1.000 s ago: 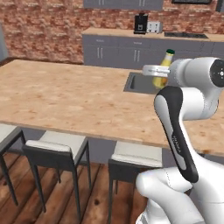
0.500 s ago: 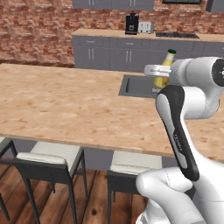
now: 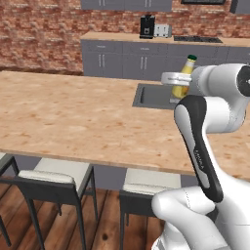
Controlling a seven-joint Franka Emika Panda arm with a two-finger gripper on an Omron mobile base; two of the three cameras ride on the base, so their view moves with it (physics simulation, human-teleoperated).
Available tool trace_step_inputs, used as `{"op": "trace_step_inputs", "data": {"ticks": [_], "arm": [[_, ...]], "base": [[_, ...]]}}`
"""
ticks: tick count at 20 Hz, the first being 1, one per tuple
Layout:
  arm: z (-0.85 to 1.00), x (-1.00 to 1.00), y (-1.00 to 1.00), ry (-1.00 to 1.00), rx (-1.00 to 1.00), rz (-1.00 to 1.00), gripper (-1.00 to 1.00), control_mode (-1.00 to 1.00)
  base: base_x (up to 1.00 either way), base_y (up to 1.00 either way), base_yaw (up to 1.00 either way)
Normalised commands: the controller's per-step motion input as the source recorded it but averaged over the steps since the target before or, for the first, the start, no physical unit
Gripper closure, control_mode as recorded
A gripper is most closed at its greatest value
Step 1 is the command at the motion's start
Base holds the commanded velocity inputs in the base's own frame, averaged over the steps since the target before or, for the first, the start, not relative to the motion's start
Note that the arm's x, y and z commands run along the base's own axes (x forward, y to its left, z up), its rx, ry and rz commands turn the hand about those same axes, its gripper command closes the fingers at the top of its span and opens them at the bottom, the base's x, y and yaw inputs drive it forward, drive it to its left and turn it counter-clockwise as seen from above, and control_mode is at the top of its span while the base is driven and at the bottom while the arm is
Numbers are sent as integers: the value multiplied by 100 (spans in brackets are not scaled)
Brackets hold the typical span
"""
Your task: Move the mustard and shaker from the cabinet to the dining counter.
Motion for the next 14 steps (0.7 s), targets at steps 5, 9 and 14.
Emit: {"op": "trace_step_inputs", "data": {"ticks": [5, 9, 14], "arm": [[0, 0, 0, 0, 0, 0, 100, 100], [-10, 1, -19, 0, 0, 11, 100, -100], [-24, 5, -36, 0, 0, 29, 100, -100]], "base": [[0, -3, 1], [0, 0, 0], [0, 0, 0]]}}
